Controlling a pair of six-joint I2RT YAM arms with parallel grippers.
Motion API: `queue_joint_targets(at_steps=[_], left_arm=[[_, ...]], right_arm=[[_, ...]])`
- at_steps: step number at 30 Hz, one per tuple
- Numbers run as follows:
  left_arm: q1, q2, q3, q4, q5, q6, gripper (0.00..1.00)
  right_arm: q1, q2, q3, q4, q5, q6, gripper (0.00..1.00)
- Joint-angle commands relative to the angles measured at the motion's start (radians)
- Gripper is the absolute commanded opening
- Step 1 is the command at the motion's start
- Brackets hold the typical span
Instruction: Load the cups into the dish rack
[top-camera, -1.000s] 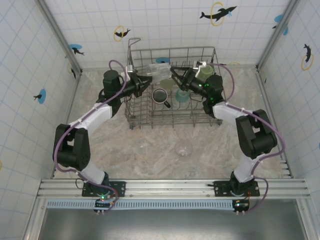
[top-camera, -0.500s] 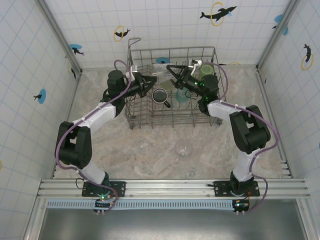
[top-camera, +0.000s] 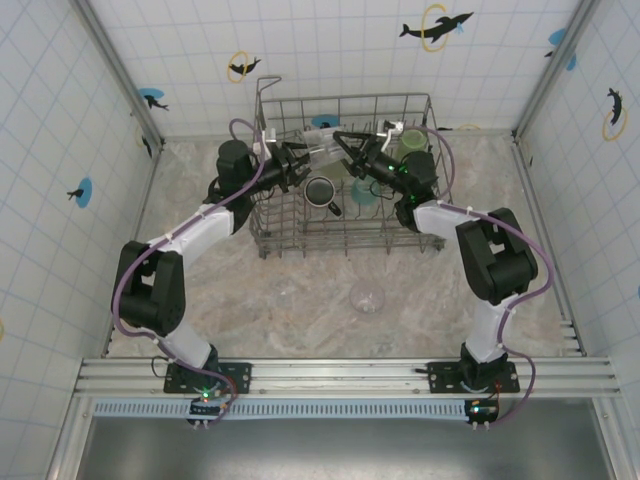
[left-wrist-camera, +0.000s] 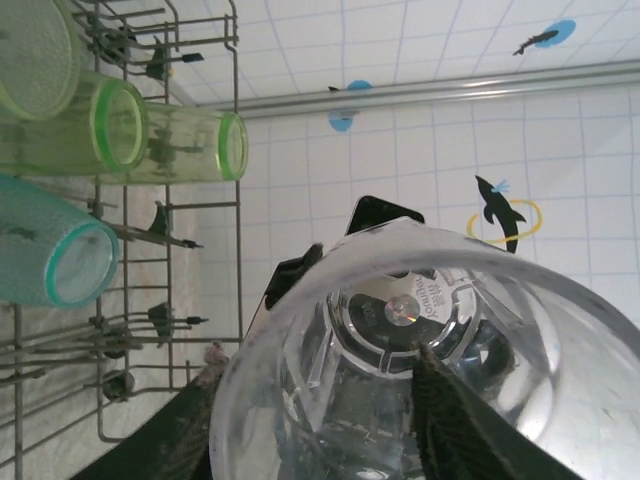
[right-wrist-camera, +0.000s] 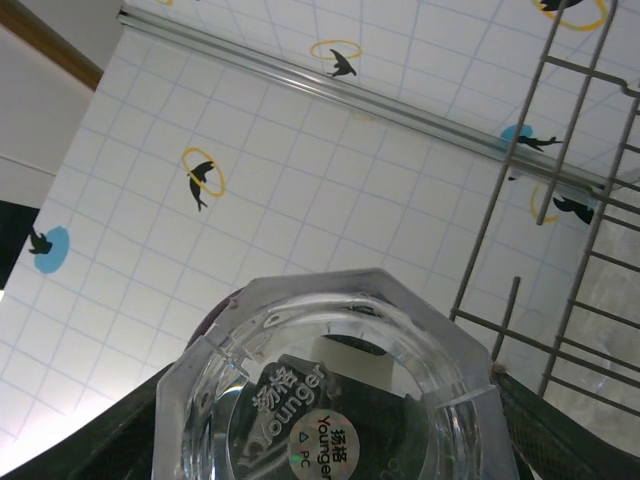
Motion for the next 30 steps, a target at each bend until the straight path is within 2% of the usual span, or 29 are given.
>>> queue_joint_targets(at_steps=[1,6,11,18,24,30], left_arm=[[-0.004,-0.038,0.056,-0.048,-0.061,0.079,0.57],[0.0,-0.103,0.091,-0.187,-0.146,0.22,0.73],[0.017,-0.207,0.077,-0.358,-0.349,0.368,0.8],[0.095,-0.299,0.088,-0.495,-0.457,0.499,0.97],[0.227,-0.315,0.096,-0.606,-0.476,0.611,0.97],[0.372,-0.303,0.05,-0.689,-0.554,0.717,0.97]], right_arm=[[-0.015,-0.092,-0.002,-0.097,0.007,-0.12,0.54],[-0.023,-0.159,0.001,-0.291,0.035,-0.283,0.55],[-0.023,-0.2,0.021,-0.459,0.063,-0.417,0.54],[-0.002,-0.229,0.053,-0.649,0.124,-0.586,0.54],[0.038,-0.228,0.095,-0.781,0.169,-0.712,0.54],[0.094,-0.217,0.155,-0.908,0.205,-0.869,0.54]])
